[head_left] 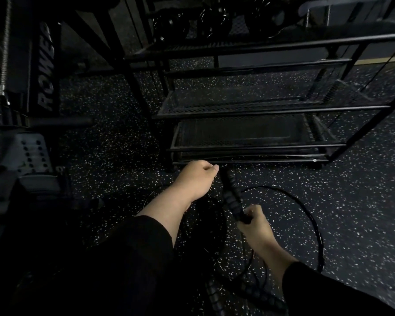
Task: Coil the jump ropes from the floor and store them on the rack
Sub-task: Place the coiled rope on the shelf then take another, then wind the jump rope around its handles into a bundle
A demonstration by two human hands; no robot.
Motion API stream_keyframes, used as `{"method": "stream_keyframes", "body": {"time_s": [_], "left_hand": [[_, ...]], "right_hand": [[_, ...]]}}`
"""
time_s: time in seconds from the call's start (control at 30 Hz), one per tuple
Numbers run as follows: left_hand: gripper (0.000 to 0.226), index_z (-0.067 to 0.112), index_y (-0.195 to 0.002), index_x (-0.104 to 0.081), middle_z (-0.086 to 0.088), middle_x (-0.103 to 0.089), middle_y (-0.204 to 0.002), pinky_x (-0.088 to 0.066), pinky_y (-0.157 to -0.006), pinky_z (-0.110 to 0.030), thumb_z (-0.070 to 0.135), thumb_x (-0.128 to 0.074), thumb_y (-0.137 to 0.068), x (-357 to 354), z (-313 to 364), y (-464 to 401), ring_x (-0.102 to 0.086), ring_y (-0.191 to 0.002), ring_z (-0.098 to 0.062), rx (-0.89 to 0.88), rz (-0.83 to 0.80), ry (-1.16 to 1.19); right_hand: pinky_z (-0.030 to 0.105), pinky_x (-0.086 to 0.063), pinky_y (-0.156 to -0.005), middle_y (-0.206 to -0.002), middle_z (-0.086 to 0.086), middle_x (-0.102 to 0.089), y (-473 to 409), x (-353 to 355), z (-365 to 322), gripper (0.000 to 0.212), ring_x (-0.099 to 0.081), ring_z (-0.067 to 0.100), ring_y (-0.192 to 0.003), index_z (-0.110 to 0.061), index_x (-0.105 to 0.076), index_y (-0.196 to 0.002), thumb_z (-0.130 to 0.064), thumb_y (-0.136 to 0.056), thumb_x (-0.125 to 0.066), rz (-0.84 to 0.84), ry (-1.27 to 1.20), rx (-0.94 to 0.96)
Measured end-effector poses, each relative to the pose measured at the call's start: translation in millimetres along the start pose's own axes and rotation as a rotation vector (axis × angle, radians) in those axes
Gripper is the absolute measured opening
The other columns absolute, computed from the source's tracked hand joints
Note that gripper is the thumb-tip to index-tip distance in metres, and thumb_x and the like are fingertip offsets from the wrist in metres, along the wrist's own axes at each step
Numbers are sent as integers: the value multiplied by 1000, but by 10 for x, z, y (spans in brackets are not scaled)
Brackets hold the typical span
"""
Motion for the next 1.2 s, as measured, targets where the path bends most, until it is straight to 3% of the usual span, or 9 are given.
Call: {"method": "stream_keyframes", "body": {"time_s": [0.2, 0.27, 0.43, 0.57, 0.73, 0.87, 1.0, 1.1, 1.2], "left_hand": [[15, 32, -98, -66, -4, -74, -109, -56, -96, -45, 33, -51, -101, 43, 164, 125, -71, -104, -24, -23, -48, -78], [19, 28, -113, -68, -3, -73, -115, -55, -99, -45, 33, -55, -100, 36, 244, 238, -69, -107, -21, -20, -163, -105], [32, 26, -132, -58, 0, -69, -125, -49, -107, -45, 32, -60, -101, -36, 464, 630, -63, -120, -18, -89, -321, 5], [26, 22, -112, -66, 0, -75, -97, -54, -94, -42, 43, -56, -101, -6, 629, 927, -71, -94, -17, -187, -248, 17], [21, 21, -92, -63, 3, -45, -68, -47, -62, -36, 23, -49, -107, 225, 895, 1458, -45, -53, -10, -343, 43, 74], [24, 25, -95, -72, 10, -51, -69, -37, -59, -28, 27, -51, -106, 263, 1037, 1897, -47, -59, -7, -402, 67, -69], [26, 22, -104, -74, 18, -60, -71, -38, -56, -13, 26, -49, -107, 258, 1093, 2204, -55, -62, 11, -455, 132, -121], [25, 19, -98, -74, 1, -73, -87, -50, -69, -30, 27, -52, -106, 313, 1127, 2317, -67, -81, -18, -496, 223, -144], [23, 19, -97, -75, 7, -72, -88, -47, -67, -19, 16, -54, -103, 394, 1147, 2373, -66, -82, -13, -524, 335, -92]], "right_hand": [[30, -55, -65, -91, 14, -65, 50, 353, -704, 22, -61, 22, -74, -1, -61, -117, -5, -98, -52, -89, -559, -68], [33, -53, -70, -93, 17, -62, 149, 514, -1030, 14, -60, 23, -77, 2, -59, -107, 1, -97, -50, -132, -686, -8], [44, -54, -80, -91, 10, -74, 474, 1004, -1702, 29, -69, 32, -89, -14, -66, -98, -26, -73, -76, -105, -545, 201], [49, -55, -93, -110, 21, -73, 920, 1382, -2030, 38, -72, 34, -101, -5, -65, -113, -18, -82, -83, -139, -591, 306], [39, -47, -61, -75, 4, -58, 1604, 1830, -2331, 24, -57, 26, -70, -16, -59, -91, -34, -89, -75, -256, -659, 378], [37, -48, -57, -74, 8, -62, 2128, 2124, -2404, 45, -60, 28, -65, -9, -59, -90, -54, -90, -62, -281, -607, 394], [34, -48, -54, -82, 15, -72, 2421, 2288, -2290, 30, -64, 29, -67, 1, -61, -113, -27, -102, -54, -180, -541, 341], [32, -51, -52, -89, 17, -75, 2560, 2383, -2238, 11, -68, 27, -66, -11, -55, -108, -16, -99, -60, -171, -584, 332], [31, -52, -53, -98, 24, -75, 2663, 2456, -2204, 19, -69, 32, -70, -17, -52, -93, -19, -88, -70, -298, -482, 338]]}}
Point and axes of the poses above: each hand's wrist, its own y-axis away from the middle knuckle, its own x-axis out of the back of the hand, z = x × y, the point moved 1 cm from there along -y, towards the middle knuckle
